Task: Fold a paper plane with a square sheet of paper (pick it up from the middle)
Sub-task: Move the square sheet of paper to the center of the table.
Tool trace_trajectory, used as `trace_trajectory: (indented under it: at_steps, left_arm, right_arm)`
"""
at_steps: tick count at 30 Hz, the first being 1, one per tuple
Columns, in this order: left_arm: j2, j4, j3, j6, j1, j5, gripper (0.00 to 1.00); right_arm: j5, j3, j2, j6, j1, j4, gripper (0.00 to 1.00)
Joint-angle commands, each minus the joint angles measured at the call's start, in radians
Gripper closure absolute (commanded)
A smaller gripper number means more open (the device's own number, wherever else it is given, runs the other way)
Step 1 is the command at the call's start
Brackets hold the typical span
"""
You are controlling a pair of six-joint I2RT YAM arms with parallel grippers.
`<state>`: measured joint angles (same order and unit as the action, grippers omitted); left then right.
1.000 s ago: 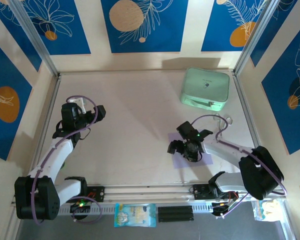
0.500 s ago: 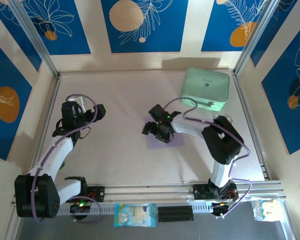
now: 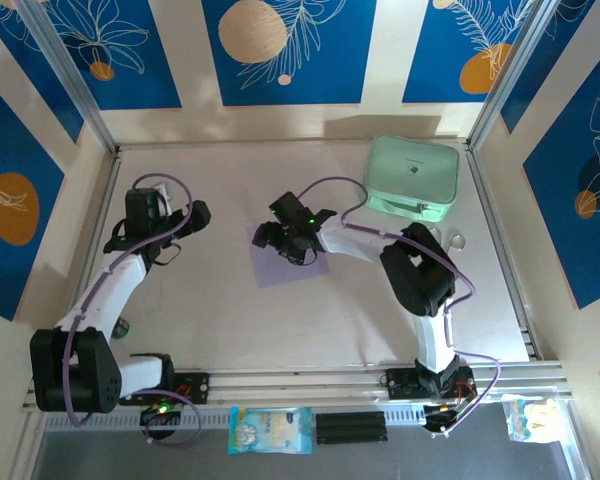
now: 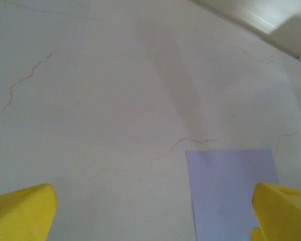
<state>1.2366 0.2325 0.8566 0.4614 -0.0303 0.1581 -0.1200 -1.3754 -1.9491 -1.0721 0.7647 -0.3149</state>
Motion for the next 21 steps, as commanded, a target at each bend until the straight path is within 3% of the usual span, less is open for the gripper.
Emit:
trace_trajectory:
  at_steps: [1, 9, 15, 21]
  left_arm:
    - [0.043, 0.075, 0.056, 0.021, -0.017, 0.039, 0.01]
    - [0.112, 0.051, 0.073, 0.068, -0.062, 0.081, 0.01]
    - [0.146, 0.008, 0.055, 0.092, -0.087, 0.126, 0.01]
    - [0.177, 0.019, 0.067, 0.074, -0.131, 0.134, 0.01]
  right_arm:
    - [-0.019, 0.048, 0.099, 0.123, -0.060, -0.010, 0.16]
    - [0.081, -0.073, -0.019, 0.327, -0.164, -0.179, 0.18]
    - [0.162, -0.137, -0.095, 0.355, -0.216, -0.164, 0.19]
    - [0.148, -0.204, -0.171, 0.325, -0.218, -0.225, 0.20]
